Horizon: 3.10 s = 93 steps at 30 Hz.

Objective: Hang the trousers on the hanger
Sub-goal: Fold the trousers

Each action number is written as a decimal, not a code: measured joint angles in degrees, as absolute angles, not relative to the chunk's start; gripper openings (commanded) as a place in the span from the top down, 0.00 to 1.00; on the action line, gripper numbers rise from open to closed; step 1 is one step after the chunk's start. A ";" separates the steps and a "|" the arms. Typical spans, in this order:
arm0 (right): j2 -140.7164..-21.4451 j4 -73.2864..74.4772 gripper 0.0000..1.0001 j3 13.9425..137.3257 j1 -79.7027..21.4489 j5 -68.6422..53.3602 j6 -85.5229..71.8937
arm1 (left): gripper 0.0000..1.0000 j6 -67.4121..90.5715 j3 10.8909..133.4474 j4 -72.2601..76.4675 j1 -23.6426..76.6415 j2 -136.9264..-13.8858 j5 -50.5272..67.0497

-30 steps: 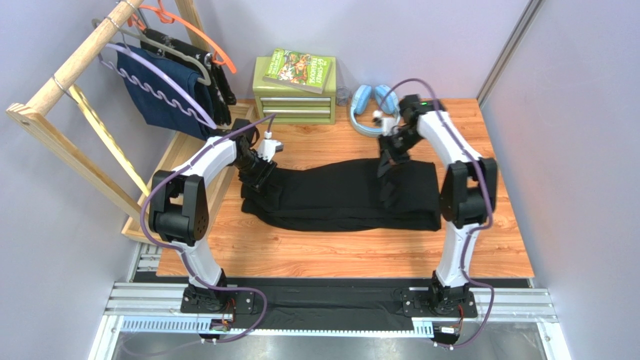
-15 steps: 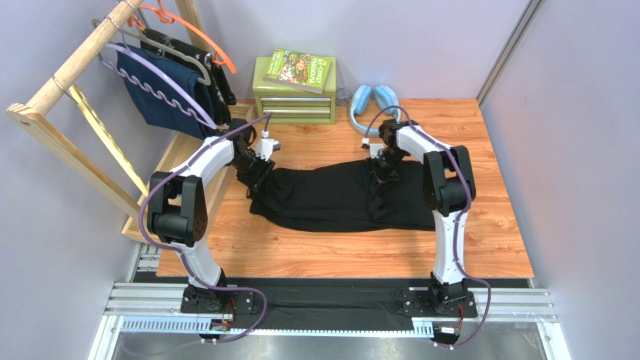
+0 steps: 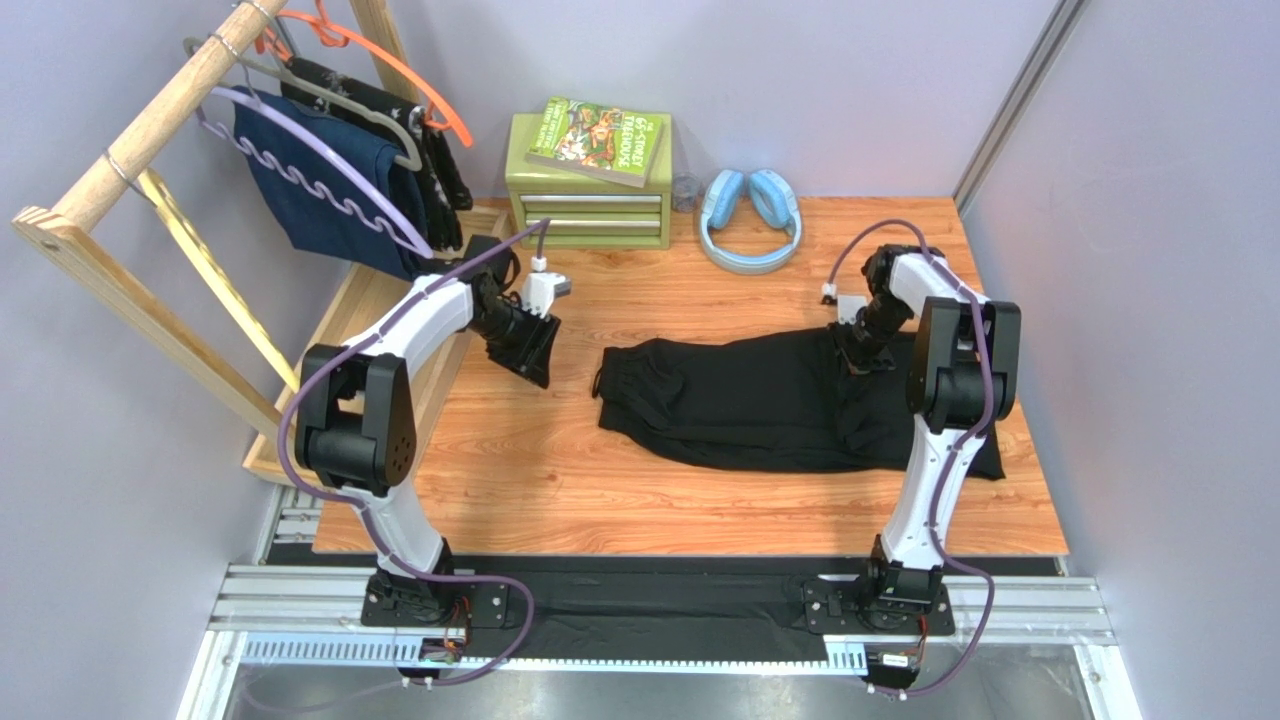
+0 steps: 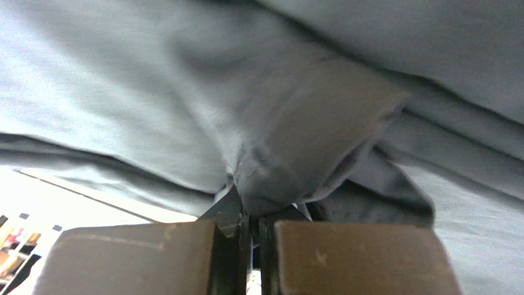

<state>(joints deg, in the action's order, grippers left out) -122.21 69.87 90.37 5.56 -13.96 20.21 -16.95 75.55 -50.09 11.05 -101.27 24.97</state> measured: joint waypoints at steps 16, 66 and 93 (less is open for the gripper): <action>-110.50 71.68 1.00 93.38 -4.62 -37.78 10.98 | 0.55 -6.87 75.40 -43.33 15.51 -108.25 35.83; -127.42 52.80 0.15 108.95 -27.64 -49.67 -17.54 | 0.55 0.95 66.35 -33.98 16.56 -104.53 38.28; -117.86 74.30 0.44 86.85 8.49 -26.46 20.99 | 0.47 -20.21 96.99 -50.13 43.07 -119.24 15.55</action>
